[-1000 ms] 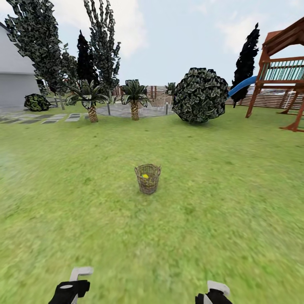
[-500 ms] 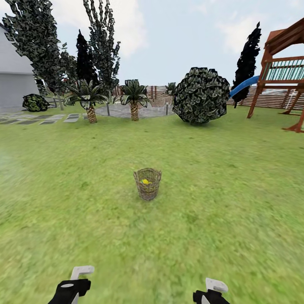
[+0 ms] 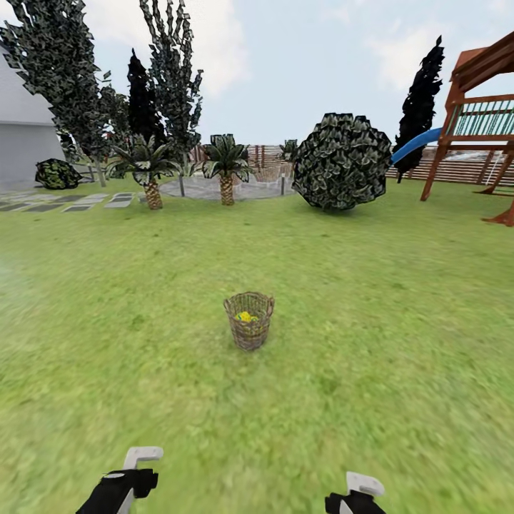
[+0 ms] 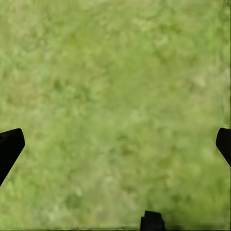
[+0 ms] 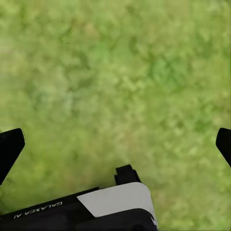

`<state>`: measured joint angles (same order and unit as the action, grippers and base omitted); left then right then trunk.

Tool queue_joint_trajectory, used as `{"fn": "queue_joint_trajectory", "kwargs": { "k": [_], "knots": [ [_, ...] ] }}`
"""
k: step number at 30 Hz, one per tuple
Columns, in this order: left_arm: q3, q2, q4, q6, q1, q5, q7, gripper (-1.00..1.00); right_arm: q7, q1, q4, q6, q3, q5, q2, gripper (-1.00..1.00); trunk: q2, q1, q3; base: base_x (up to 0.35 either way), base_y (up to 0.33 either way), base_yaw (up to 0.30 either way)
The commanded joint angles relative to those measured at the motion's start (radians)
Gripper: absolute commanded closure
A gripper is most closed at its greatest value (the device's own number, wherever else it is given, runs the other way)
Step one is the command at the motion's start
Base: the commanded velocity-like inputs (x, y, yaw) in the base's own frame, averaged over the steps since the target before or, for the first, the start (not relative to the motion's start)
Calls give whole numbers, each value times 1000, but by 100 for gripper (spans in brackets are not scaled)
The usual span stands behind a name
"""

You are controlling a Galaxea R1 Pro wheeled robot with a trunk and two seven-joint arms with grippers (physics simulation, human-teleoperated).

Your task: Take the three Easter eggs out of the wicker basket on the lawn in the garden, then place them on the lawn next to a single tree (choose any tree) so that all three eggs are next to the same tree and none are left in the basket.

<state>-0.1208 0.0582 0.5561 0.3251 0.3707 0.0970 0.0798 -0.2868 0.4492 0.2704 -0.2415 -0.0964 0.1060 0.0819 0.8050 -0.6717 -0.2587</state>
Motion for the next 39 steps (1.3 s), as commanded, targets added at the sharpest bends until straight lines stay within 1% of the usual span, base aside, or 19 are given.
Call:
{"fn": "queue_joint_trajectory", "kwargs": {
  "k": [1, 2, 3, 4, 5, 6, 7, 14, 24, 32, 39],
  "knots": [
    [-3, 2, 25, 58, 0, 10, -40, -100, -4, 1, 2, -11, -3, 7, 5, -100, 1, -1, -1, 194, 0, 0],
    [-3, 5, 52, 112, 0, 10, -83, -100, -4, 1, 3, -20, -3, 7, 8, -100, 1, -1, -1, 159, 0, 0],
    [-3, 6, 66, 136, 0, 11, -106, -100, -4, 1, 3, -24, -3, 7, 10, -100, 1, -1, -1, 146, 0, 0],
    [-3, 7, 90, 176, 1, 12, -152, -100, -5, 1, 3, -30, -3, 6, 14, -100, 1, -1, -1, 130, 0, 0],
    [-3, 8, 106, 202, 1, 13, -193, -100, -5, 1, 3, -34, -3, 6, 16, -100, 1, -1, -1, 122, 0, 0],
    [-3, 9, 126, 235, 1, 17, -254, -100, -5, 2, 3, -39, -4, 6, 18, -100, 1, -1, -1, 128, 0, 0],
    [-2, 8, 130, 241, 1, 19, -264, -100, -5, 2, 3, -39, -5, 7, 19, -100, 1, -1, -1, 136, 0, 0],
    [-2, 9, 135, 249, 1, 22, -278, -100, -3, 2, 3, -40, -11, 15, 9, -100, 1, -1, -3, 151, 0, 0],
    [-2, 11, 136, 249, 1, 23, -279, -100, -3, 2, 3, -41, -5, 17, 7, -100, 1, -1, -18, 171, 0, 0],
    [-2, 11, 136, 241, 1, 23, -279, -100, -3, 2, 3, -41, -5, 16, 9, -100, 1, -1, -31, 202, 0, 0],
    [-2, 11, 136, 235, 1, 24, -279, -100, -3, 2, 3, -36, -4, 12, 17, -100, 1, -1, -42, 254, 0, 0]
  ]
}}
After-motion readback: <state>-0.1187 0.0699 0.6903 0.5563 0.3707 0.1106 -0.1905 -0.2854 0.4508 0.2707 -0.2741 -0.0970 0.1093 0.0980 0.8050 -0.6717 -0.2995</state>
